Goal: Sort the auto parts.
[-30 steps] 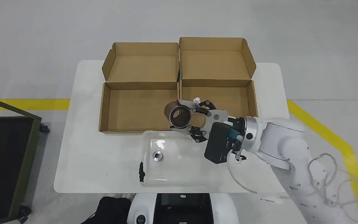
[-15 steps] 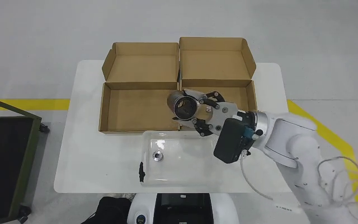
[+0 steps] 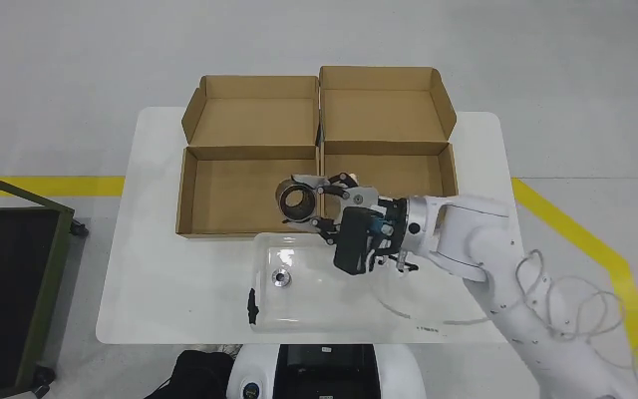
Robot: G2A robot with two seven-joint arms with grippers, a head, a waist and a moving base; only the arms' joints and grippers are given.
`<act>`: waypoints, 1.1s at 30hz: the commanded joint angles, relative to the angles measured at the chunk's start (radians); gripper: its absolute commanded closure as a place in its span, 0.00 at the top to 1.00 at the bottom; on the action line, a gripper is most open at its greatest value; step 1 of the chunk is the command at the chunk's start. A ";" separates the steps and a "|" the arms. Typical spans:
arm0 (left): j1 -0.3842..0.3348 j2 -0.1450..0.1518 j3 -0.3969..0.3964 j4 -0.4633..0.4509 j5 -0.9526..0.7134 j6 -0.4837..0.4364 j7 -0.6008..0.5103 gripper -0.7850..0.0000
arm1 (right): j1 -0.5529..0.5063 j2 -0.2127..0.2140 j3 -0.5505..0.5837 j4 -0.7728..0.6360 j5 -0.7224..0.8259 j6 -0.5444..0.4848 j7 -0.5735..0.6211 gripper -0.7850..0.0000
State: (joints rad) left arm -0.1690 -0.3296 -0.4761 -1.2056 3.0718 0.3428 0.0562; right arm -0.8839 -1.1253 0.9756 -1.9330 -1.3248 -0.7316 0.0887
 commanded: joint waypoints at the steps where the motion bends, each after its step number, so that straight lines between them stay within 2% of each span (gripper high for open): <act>1: 0.000 0.000 0.000 0.000 0.000 0.000 0.000 1.00 | 0.028 -0.009 -0.036 0.042 0.007 0.011 0.020 0.00; 13: 0.000 0.000 0.000 0.000 0.000 0.000 0.000 1.00 | 0.173 -0.078 -0.199 0.329 0.131 0.073 0.161 0.00; 33: 0.000 0.000 0.000 0.000 0.000 0.000 0.000 1.00 | 0.329 -0.202 -0.385 0.689 0.275 0.105 0.286 0.00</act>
State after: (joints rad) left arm -0.1690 -0.3296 -0.4761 -1.2056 3.0718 0.3428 0.0562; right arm -0.5595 -1.3225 0.5954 -1.2578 -1.0546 -0.6273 0.3702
